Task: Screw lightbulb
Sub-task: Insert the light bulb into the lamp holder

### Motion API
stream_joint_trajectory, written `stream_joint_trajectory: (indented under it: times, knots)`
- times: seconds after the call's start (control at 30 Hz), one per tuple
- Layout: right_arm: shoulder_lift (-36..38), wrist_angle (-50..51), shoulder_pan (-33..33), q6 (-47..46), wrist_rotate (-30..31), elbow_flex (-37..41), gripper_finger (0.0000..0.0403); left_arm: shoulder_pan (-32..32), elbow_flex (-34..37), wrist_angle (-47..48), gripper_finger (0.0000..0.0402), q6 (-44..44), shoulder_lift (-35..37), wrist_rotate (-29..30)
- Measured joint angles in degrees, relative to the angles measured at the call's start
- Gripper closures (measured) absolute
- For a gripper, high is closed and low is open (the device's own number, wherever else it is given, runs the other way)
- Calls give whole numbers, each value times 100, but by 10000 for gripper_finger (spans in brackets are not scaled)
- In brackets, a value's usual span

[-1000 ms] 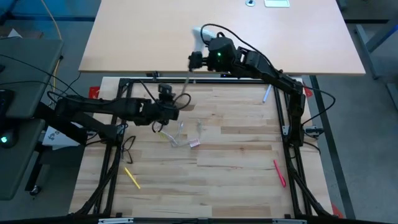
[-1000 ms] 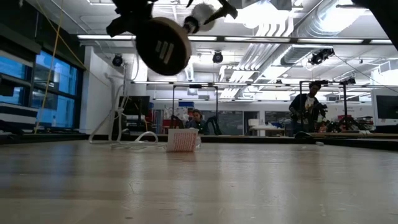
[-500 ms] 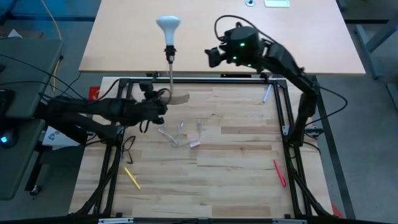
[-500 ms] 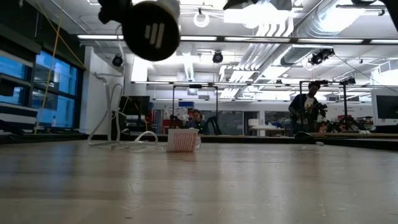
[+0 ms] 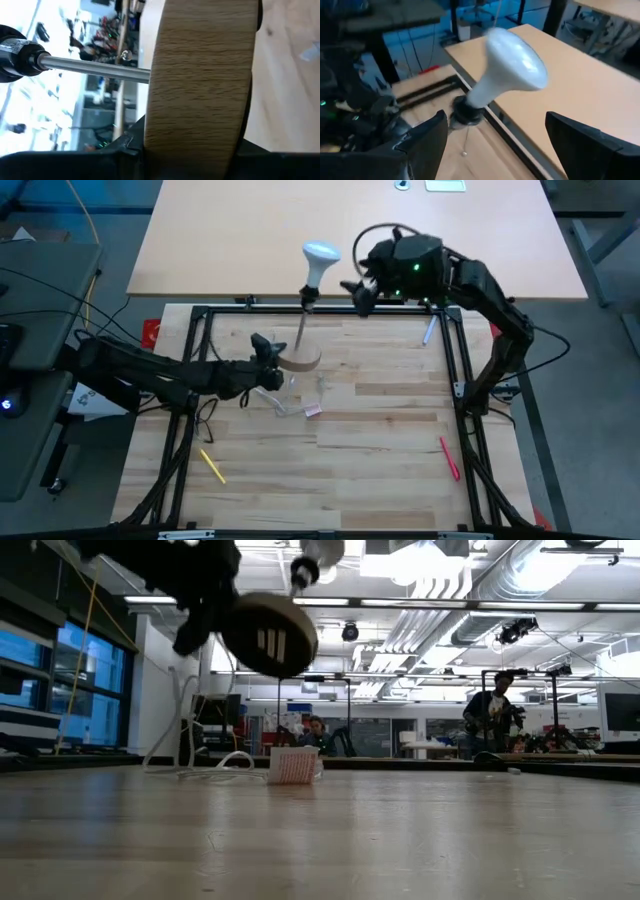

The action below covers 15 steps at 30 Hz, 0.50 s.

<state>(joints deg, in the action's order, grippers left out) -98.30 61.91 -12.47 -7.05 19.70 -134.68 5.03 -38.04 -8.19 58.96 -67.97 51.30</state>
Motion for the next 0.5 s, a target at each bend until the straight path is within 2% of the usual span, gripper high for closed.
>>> stream_joint_trajectory:
  times: [0.23, 0.5]
  knots:
    - [-22, 4, 481, 410, 853, 860, 78, -230, 844, -971, 295, -645, -608, -69]
    - [-2, -231, 536, 351, 918, 1840, 78, -219, 1112, -1530, 295, -17, -565, 11]
